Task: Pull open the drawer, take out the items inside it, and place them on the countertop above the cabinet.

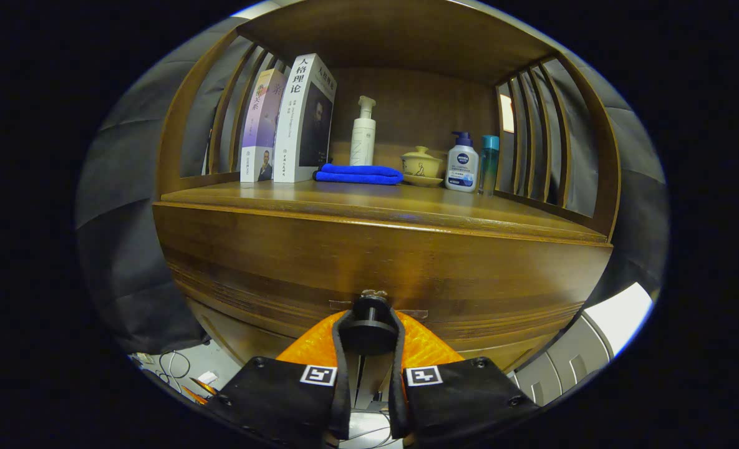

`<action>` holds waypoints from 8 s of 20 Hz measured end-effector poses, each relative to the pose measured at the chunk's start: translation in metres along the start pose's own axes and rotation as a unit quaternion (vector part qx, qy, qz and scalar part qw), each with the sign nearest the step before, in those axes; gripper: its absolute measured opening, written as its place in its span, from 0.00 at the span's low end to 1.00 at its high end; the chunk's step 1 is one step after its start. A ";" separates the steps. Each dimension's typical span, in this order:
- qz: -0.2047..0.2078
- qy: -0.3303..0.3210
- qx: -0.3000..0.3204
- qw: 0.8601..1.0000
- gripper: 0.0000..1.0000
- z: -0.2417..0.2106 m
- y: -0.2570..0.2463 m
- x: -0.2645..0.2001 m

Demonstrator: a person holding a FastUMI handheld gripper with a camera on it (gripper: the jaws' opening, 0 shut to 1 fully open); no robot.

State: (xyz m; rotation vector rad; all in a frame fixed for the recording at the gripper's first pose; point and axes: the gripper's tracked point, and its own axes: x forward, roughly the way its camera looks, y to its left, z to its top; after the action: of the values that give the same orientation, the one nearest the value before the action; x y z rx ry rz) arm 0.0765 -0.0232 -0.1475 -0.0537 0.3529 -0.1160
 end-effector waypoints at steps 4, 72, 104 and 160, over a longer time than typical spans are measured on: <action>0.005 0.010 0.009 1.000 0.27 -0.004 0.001 -0.005; 0.118 0.014 -0.052 0.992 0.98 0.158 -0.004 -0.157; 0.184 0.347 0.039 0.919 0.13 0.029 -0.012 -0.040; 0.082 -0.110 0.023 0.990 0.99 0.162 -0.004 -0.178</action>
State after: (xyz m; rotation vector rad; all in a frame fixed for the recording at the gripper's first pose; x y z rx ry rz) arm -0.0333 0.0001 0.0654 0.0074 0.1335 0.0442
